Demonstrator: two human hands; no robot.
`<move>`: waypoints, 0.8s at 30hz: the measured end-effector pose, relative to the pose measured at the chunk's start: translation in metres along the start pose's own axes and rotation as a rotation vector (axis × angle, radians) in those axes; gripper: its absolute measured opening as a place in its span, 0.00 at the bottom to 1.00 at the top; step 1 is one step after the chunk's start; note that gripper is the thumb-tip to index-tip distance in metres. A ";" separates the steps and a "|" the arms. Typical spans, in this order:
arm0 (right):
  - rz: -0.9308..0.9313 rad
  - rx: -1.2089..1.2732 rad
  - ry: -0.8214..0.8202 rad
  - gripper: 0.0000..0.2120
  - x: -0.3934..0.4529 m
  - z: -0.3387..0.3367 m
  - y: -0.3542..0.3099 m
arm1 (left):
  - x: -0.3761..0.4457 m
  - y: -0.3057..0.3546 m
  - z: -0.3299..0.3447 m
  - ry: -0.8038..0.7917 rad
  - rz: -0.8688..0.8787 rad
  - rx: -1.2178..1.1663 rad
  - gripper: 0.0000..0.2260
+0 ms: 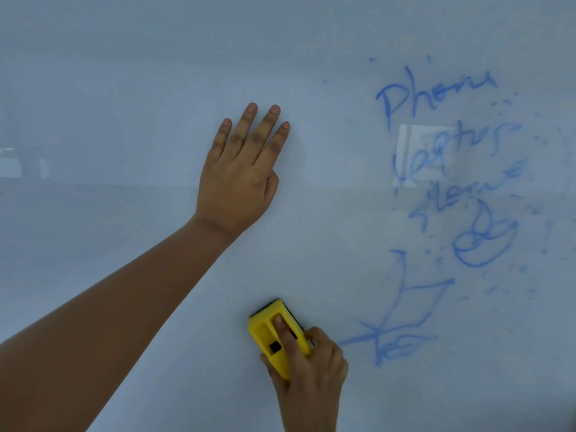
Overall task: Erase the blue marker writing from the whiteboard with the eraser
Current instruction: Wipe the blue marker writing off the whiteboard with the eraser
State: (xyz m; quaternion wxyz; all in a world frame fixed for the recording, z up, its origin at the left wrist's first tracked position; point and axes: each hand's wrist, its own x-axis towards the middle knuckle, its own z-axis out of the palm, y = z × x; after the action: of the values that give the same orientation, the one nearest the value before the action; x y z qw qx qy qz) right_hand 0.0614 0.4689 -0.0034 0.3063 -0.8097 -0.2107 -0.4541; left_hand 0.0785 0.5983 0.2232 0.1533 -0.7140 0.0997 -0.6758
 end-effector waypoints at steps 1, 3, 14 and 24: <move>0.005 -0.009 0.002 0.22 -0.004 -0.003 0.012 | 0.000 0.000 0.000 0.002 -0.002 0.002 0.23; 0.050 -0.026 0.047 0.22 -0.002 -0.013 0.034 | -0.001 0.001 0.001 0.006 -0.007 0.006 0.23; 0.049 -0.084 0.061 0.24 0.004 -0.012 0.029 | -0.003 0.000 0.003 0.026 -0.001 0.011 0.23; 0.173 -0.003 0.094 0.33 0.027 -0.014 0.017 | -0.005 0.005 0.003 0.004 -0.045 0.004 0.23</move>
State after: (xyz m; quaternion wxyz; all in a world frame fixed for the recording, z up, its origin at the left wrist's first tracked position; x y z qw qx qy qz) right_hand 0.0764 0.4485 0.0203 0.3528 -0.8030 -0.1249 -0.4639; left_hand 0.0816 0.5951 0.2165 0.1392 -0.7143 0.0826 -0.6809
